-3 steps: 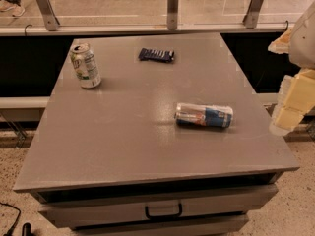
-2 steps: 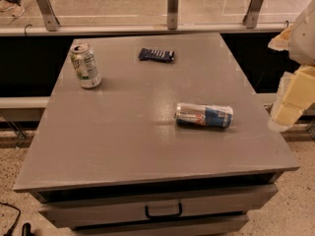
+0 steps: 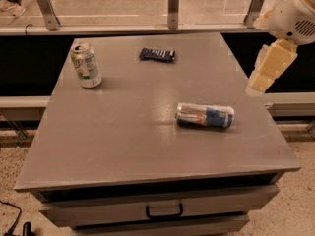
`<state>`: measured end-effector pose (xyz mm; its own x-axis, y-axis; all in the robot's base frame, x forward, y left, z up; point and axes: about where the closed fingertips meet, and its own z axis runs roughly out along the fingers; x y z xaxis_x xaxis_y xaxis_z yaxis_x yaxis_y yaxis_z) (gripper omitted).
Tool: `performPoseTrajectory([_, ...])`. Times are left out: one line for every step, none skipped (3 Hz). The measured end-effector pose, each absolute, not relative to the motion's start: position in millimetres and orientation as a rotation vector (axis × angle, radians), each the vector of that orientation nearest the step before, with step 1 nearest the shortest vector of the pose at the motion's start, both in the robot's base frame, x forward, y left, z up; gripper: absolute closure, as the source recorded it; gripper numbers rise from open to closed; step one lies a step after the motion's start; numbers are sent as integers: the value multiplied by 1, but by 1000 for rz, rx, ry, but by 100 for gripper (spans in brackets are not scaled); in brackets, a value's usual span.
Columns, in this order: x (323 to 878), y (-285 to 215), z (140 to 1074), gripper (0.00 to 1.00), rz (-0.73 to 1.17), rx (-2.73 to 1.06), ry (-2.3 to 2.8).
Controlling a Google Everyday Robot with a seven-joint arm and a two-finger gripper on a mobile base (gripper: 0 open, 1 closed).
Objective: Pick rxbar blueberry
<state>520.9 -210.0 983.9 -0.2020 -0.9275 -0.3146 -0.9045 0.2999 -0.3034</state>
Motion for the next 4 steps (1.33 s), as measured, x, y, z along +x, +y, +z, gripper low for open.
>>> performPoseTrajectory([572, -204, 976, 0, -17, -1586, 2104])
performPoseTrajectory([621, -191, 962, 0, 51, -1537, 2069])
performPoseTrajectory([680, -170, 937, 0, 146, -1454, 2051])
performPoseTrajectory([714, -153, 920, 0, 212, -1388, 2051])
